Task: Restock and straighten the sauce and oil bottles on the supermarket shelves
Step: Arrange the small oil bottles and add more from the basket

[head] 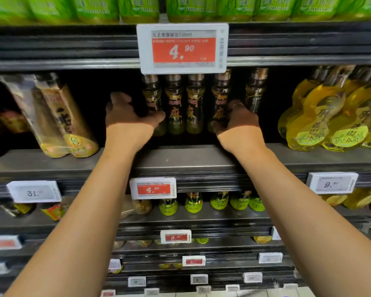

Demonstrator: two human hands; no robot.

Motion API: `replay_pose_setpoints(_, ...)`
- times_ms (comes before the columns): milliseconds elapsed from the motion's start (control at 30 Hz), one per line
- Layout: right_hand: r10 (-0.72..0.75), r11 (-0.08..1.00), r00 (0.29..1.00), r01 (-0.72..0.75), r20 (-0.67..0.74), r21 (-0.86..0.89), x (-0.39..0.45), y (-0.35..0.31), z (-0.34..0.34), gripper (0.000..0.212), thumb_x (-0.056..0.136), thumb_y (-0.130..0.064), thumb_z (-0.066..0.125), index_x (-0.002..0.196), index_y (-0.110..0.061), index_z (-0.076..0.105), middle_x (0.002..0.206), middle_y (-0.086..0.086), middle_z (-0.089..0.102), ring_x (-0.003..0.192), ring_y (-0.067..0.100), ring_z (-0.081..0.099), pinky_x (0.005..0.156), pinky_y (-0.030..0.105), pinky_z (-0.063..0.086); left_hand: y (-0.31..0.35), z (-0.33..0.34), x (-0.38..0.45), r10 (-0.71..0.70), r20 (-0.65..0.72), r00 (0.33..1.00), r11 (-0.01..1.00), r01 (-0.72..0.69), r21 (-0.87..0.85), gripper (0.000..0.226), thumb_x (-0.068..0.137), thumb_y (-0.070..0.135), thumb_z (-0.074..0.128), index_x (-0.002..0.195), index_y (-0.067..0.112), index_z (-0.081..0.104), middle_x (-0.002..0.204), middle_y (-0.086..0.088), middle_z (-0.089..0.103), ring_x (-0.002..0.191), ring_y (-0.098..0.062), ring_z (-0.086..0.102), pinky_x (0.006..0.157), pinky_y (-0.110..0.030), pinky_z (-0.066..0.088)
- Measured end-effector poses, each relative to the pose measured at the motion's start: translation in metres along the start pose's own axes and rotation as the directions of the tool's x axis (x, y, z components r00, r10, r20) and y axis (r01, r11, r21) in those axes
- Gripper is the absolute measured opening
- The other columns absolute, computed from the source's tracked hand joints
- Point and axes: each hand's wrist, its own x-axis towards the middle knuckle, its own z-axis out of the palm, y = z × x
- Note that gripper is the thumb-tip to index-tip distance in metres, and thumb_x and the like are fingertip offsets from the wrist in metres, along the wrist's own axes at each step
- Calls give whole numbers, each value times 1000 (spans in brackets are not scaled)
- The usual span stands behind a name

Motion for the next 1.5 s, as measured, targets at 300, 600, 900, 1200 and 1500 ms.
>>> replay_pose_setpoints(300, -22, 995, 994, 32, 105, -91, 11, -3, -6, 51, 90, -40, 72, 130, -12, 56, 125, 11, 67, 116, 33, 62, 99, 39, 53, 0, 9, 16, 118, 377, 919, 981, -49, -188, 77, 63, 26, 95, 131, 28, 61, 126, 10, 68, 118, -14, 62, 108, -44, 46)
replay_pose_setpoints(600, -15, 1000, 997, 14, 73, 3, 12, 0, 8, 60, 93, -35, 71, 143, -14, 47, 131, 10, 65, 122, 32, 60, 103, 36, 50, -3, 19, 21, 107, 448, 888, 942, 54, -333, 68, 66, 10, 91, 127, 20, 64, 123, 4, 71, 118, -17, 64, 109, -50, 46)
replay_pose_setpoints(900, -79, 993, 996, 82, -36, 86, -11, 20, -10, 49, 90, -35, 73, 134, -20, 57, 121, -4, 65, 104, 20, 64, 82, 20, 42, -8, 4, 10, 136, 182, 974, 977, -100, -190, 81, 64, 40, 93, 133, 25, 53, 129, 7, 61, 120, -15, 58, 97, -31, 49)
replay_pose_setpoints(1200, 100, 949, 979, -40, -179, 313, -16, 49, -21, 56, 83, -22, 75, 132, -23, 49, 130, 7, 59, 108, 30, 62, 94, 37, 52, 47, 30, -86, 578, 113, 808, 815, -579, -33, 38, 87, 23, 65, 124, 15, 63, 114, -9, 64, 104, -27, 61, 87, -25, 41)
replay_pose_setpoints(1500, 112, 945, 993, -94, -40, 312, 7, 55, -19, 57, 89, -33, 68, 141, -21, 48, 120, 2, 66, 110, 27, 64, 91, 38, 52, 92, 102, -101, 374, 555, 743, 908, -414, -58, 66, 98, 13, 55, 157, 13, 26, 149, -14, 45, 135, -30, 46, 110, -36, 42)
